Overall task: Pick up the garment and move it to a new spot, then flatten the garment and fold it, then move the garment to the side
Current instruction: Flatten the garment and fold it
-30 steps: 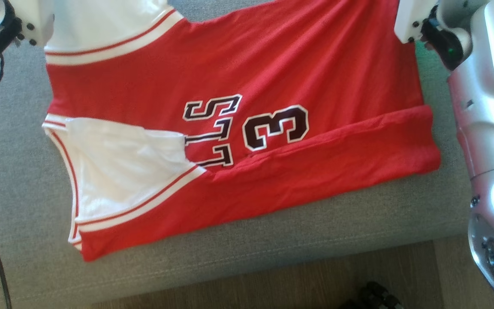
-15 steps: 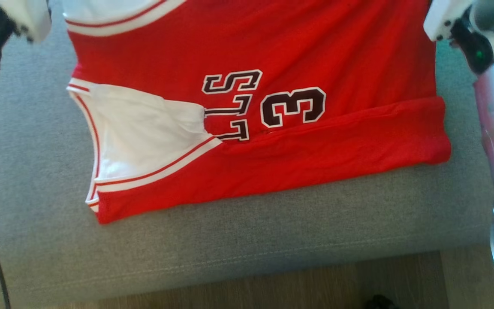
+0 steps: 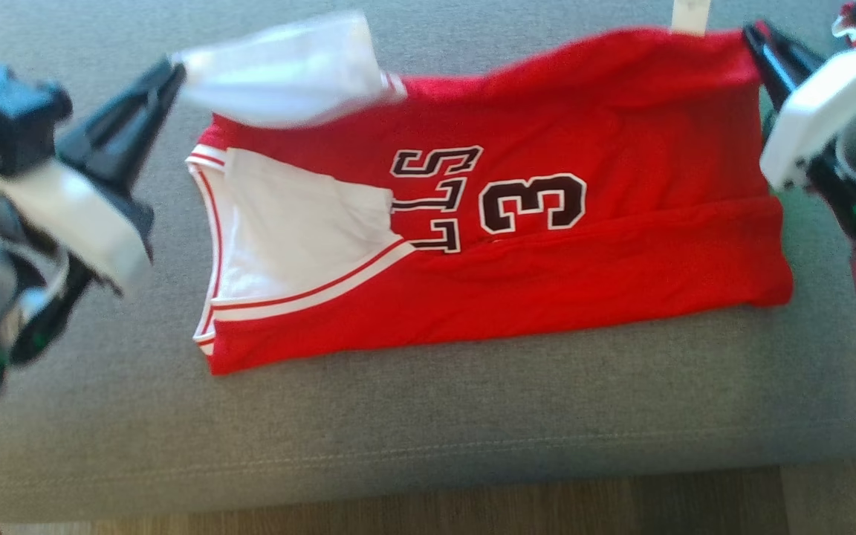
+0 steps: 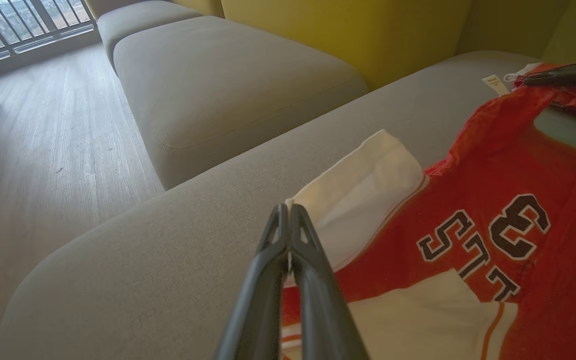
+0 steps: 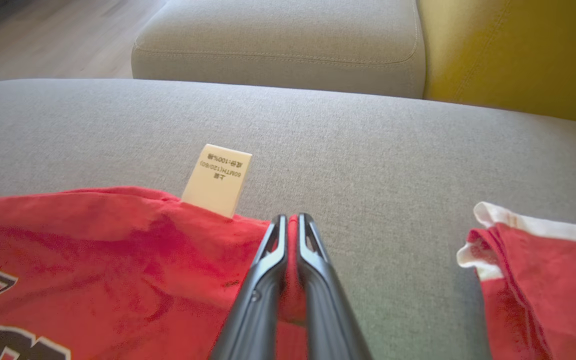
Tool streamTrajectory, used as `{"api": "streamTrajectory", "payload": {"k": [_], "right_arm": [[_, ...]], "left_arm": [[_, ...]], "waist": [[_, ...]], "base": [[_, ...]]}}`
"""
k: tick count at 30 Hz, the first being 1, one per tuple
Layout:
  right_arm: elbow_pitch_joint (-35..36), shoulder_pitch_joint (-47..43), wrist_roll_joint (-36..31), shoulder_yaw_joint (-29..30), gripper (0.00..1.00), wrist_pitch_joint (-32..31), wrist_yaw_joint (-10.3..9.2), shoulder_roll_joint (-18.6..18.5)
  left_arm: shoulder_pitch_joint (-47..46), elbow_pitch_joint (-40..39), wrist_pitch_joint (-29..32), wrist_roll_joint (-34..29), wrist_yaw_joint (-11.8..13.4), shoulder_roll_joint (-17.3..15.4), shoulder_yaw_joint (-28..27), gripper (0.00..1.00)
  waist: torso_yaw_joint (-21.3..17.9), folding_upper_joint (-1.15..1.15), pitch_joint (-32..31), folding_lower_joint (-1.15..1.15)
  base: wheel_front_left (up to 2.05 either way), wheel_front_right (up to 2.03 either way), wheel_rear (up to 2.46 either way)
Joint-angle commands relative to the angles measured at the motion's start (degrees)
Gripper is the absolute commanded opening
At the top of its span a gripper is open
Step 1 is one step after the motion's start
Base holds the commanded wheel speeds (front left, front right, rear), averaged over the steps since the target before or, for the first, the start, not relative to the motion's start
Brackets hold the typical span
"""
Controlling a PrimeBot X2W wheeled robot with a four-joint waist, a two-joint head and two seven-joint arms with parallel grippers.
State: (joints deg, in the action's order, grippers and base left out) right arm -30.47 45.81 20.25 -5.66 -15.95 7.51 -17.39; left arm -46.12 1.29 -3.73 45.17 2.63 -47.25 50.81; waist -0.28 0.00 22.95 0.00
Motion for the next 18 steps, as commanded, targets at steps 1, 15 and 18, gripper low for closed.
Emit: {"api": "streamTrajectory", "payload": {"k": [1,15,18], "right_arm": [[3.4,-1.6,0.5,0.1,0.0,-0.7,-0.02,-0.9],[24.7,-21.8,-1.6,10.8,0.0,-11.0,-0.02,-1.8],[26.8,-24.2,-1.8,12.6,0.0,-12.7,-0.02,-0.3]], "left_arm": [[-0.4,-2.6,-0.8,0.6,1.1,-3.7,-3.8,0.0],[12.4,-16.4,-4.0,3.6,10.3,-9.5,-4.7,0.0],[14.7,-17.6,-4.8,4.6,11.4,-9.4,-4.4,0.0]], "waist": [[0.5,0.0,-0.3,0.0],[2.3,0.0,-2.0,0.0],[2.2,0.0,-2.1,0.0]], "base": [[0.0,0.0,0.0],[0.0,0.0,0.0],[0.0,0.0,0.0]]}}
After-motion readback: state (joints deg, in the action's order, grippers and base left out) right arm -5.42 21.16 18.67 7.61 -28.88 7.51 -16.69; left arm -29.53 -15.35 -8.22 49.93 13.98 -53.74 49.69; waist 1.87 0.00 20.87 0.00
